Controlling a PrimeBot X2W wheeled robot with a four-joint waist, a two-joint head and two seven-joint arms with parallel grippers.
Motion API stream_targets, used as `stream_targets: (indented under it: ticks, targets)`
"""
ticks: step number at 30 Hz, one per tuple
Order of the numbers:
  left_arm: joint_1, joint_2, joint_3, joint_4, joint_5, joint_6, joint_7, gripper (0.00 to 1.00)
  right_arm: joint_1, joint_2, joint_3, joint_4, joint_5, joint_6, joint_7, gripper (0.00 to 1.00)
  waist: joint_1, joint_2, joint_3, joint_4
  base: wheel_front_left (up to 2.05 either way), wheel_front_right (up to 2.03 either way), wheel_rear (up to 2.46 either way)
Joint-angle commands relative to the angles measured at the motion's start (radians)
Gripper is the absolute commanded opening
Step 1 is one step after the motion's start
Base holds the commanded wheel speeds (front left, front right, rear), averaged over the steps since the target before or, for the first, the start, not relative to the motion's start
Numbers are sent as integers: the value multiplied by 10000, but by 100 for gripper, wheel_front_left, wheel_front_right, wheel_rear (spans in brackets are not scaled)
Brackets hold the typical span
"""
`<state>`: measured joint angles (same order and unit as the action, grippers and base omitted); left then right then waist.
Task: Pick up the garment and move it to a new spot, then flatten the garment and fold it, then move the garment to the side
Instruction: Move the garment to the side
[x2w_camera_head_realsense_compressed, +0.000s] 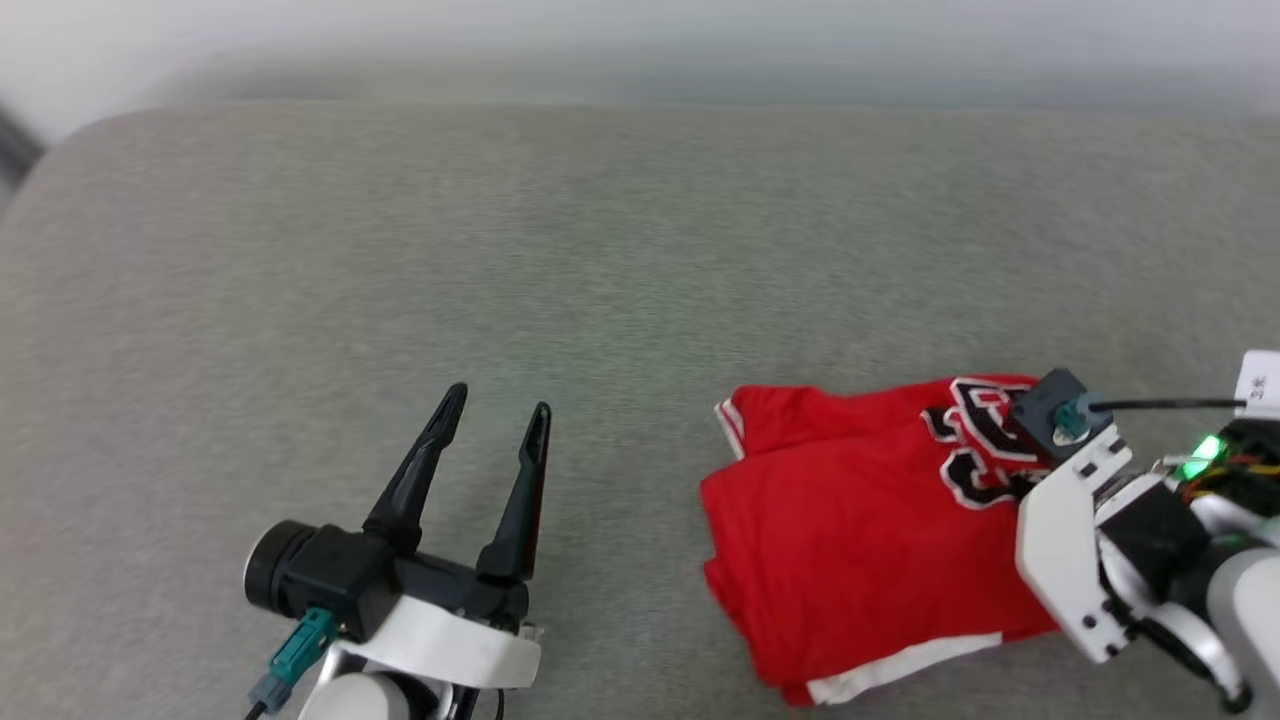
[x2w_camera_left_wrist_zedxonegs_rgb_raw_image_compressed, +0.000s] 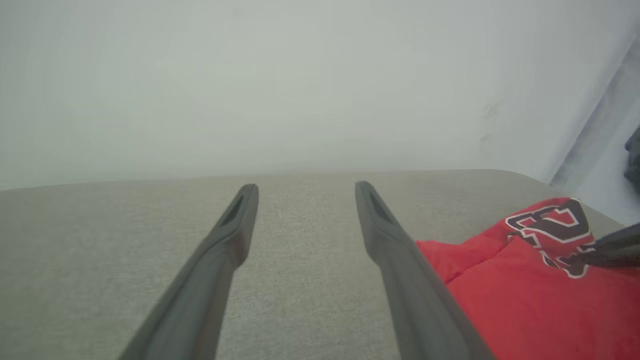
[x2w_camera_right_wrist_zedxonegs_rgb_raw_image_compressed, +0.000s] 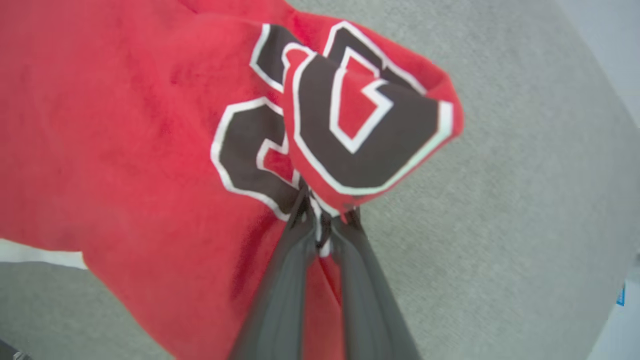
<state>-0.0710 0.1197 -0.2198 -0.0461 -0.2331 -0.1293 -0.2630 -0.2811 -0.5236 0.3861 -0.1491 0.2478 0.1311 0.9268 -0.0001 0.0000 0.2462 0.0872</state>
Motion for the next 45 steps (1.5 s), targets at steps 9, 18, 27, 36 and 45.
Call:
stream_targets:
  ticks: [9,18,27,36,45]
  targets:
    - [-1491,735,-907,-439,208,-15,-21,100,-1939,-3195,696,551,240,-8,-1158,0,1,0,2273,-3155,0,0,0]
    - [-2287,1530,-1145,-904,-196,-15,-21,100,-2216,-4381,-99,2304,-295,-10,-3217,0,1,0,3744,-3722,0,0,0]
    - [-2798,2065,-1220,-1334,-149,-3,-3,100,-2282,-4005,-2262,4750,-783,-10,-5114,0,1,0,4719,-3569,0,0,0]
    - [-2834,2195,-1098,-1578,-14,6,14,100,-2077,-3549,-3672,5861,-1248,-11,-5715,0,1,0,5002,-3293,0,0,0]
    - [-2528,1523,-970,-1574,-316,0,0,100,-2147,-3245,-4183,5113,-1600,-10,-5800,100,1,0,3828,-2979,0,0,0]
